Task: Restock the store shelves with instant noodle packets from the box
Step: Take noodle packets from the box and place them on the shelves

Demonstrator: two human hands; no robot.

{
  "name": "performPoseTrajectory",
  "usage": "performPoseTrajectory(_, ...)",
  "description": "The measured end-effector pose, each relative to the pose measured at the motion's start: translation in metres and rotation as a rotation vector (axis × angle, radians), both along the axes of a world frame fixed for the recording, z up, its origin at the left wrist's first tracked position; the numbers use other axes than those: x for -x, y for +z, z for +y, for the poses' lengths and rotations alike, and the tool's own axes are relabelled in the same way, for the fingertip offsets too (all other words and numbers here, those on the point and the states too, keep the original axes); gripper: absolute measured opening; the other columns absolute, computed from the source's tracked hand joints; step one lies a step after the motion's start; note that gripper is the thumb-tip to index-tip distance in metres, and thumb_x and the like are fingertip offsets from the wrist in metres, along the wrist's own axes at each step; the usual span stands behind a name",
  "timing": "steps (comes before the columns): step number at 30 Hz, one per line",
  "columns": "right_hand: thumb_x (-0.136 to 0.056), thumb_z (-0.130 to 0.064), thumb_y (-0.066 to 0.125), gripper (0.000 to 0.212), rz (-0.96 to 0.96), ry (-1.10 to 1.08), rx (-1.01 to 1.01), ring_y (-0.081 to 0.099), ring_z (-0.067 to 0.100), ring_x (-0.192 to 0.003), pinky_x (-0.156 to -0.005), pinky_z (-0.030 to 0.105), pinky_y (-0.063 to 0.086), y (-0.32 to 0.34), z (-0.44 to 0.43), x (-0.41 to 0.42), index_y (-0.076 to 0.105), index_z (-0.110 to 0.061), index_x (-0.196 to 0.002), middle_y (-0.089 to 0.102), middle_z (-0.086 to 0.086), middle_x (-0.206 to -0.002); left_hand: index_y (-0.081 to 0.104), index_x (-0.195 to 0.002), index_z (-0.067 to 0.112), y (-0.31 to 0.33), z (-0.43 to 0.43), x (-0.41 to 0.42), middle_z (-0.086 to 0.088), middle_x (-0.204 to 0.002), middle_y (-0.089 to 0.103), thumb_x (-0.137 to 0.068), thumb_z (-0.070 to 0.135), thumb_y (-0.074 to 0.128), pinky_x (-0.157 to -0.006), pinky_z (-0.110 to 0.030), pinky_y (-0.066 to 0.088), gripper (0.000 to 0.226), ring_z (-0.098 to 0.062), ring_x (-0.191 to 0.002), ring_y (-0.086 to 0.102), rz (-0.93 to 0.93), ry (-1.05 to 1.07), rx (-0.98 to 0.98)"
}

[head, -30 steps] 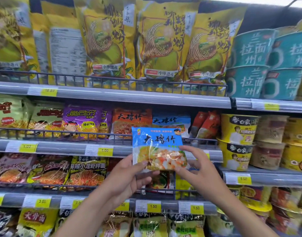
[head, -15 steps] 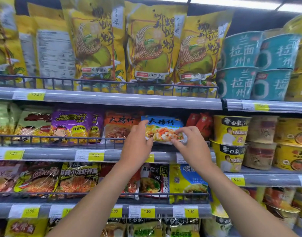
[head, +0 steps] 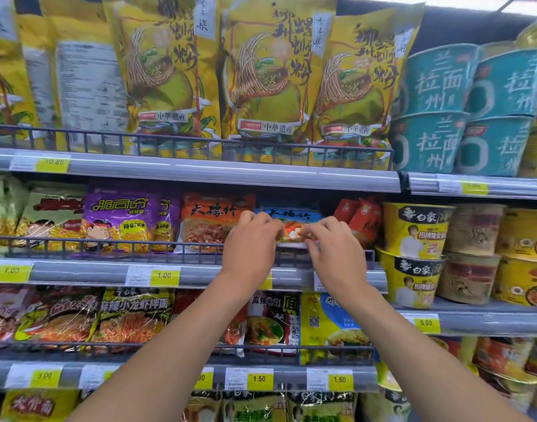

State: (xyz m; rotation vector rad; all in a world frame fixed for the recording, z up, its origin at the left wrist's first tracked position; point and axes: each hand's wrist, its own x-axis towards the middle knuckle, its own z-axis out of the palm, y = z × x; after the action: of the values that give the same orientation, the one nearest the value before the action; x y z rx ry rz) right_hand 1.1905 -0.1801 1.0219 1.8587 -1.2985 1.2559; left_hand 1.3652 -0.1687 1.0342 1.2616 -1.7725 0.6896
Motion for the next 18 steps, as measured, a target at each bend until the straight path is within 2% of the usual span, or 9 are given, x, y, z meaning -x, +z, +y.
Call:
performPoseTrajectory(5, -0.095, -0.026, 0.060, 0.018, 0.073, -0.010, -0.068, 0.054, 0.018, -0.091, -0.072, 0.032, 0.047, 0.003, -0.003, 0.001, 0.073, -0.030, -0.106, 0.061, -0.008, -0.098, 0.069, -0.115, 0.029, -0.002, -0.001, -0.001, 0.007, -0.112, 0.067, -0.097, 0.019, 0.051, -0.084, -0.040, 0.051, 0.028, -0.022, -0.110, 0.048, -0.044, -0.003, -0.115)
performPoseTrajectory(9, -0.096, -0.039, 0.049, 0.025, 0.110, -0.024, -0.092, 0.055, 0.016, -0.096, -0.078, 0.036, 0.046, 0.003, 0.002, 0.004, 0.071, -0.035, -0.108, 0.062, -0.012, -0.103, 0.069, -0.117, 0.035, -0.005, 0.005, -0.004, 0.011, -0.118, 0.068, -0.095, 0.025, 0.045, -0.086, -0.038, 0.048, 0.034, -0.021, -0.109, 0.050, -0.067, 0.024, -0.142)
performPoseTrajectory(15, -0.100, -0.046, 0.036, 0.035, 0.199, -0.029, -0.226, 0.055, 0.016, -0.099, -0.081, 0.039, 0.040, 0.019, 0.001, 0.006, 0.068, -0.039, -0.110, 0.059, -0.012, -0.104, 0.069, -0.116, 0.037, 0.007, 0.007, -0.006, 0.008, -0.124, 0.068, -0.094, 0.019, 0.047, -0.094, -0.042, 0.045, 0.036, -0.025, -0.117, 0.050, -0.072, 0.023, -0.228)
performPoseTrajectory(18, -0.100, -0.049, 0.036, 0.036, 0.245, -0.011, -0.268, 0.056, 0.016, -0.102, -0.083, 0.040, 0.040, 0.024, 0.001, 0.011, 0.068, -0.039, -0.115, 0.060, -0.013, -0.109, 0.069, -0.116, 0.039, 0.009, 0.006, -0.007, 0.009, -0.126, 0.067, -0.094, 0.017, 0.047, -0.092, -0.042, 0.045, 0.038, -0.026, -0.115, 0.051, -0.092, 0.021, -0.246)
